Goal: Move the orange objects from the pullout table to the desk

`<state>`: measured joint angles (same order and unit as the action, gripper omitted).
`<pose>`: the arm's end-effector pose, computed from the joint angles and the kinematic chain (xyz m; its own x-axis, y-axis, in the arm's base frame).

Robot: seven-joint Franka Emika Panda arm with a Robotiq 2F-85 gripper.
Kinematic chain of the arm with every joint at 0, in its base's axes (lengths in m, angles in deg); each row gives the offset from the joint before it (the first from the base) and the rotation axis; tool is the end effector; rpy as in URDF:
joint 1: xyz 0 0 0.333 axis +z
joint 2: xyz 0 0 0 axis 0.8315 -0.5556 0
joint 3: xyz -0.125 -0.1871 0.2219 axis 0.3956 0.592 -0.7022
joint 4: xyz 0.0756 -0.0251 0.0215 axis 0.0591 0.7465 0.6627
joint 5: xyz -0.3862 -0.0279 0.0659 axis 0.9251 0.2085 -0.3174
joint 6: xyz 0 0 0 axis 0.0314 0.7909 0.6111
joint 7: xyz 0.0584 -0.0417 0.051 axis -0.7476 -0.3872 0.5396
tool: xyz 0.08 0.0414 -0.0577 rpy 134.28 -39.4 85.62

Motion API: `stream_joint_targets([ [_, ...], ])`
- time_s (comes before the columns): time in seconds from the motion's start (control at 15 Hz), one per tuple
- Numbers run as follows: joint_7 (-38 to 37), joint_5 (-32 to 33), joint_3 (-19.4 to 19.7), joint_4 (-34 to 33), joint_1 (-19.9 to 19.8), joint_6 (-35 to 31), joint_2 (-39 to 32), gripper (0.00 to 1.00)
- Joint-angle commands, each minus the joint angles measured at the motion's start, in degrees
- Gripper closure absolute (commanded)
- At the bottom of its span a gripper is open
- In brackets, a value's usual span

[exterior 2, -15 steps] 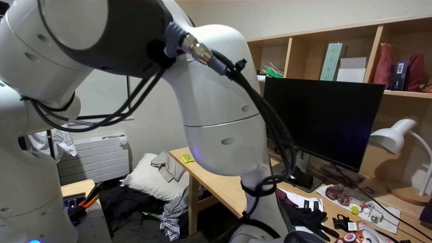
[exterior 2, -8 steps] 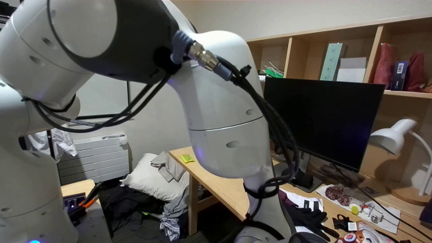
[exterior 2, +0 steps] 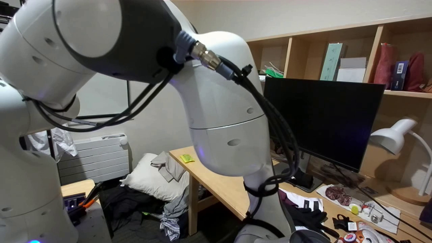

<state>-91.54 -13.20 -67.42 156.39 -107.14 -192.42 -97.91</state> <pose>0.3417 -0.4747 0.0197 0.2915 -0.9463 0.1400 -0.9497 -0.3038 -0.0755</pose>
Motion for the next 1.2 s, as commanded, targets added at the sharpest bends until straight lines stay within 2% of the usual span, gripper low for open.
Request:
stream_joint_targets([
  [0.0,0.9,-0.6,-3.9,-1.1,-2.4,1.0,-1.0,0.00],
  [0.53,-1.2,-0.4,-1.7,-2.6,0.7,3.7,-3.3,0.00],
  [1.0,-4.1,0.0,5.5,-8.3,8.1,12.4,-6.1,0.00],
  [1.07,-4.4,-0.1,6.0,-8.8,8.8,13.1,-6.3,0.11],
  [1.13,-4.7,-0.2,6.7,-9.3,9.5,13.6,-6.4,0.01],
])
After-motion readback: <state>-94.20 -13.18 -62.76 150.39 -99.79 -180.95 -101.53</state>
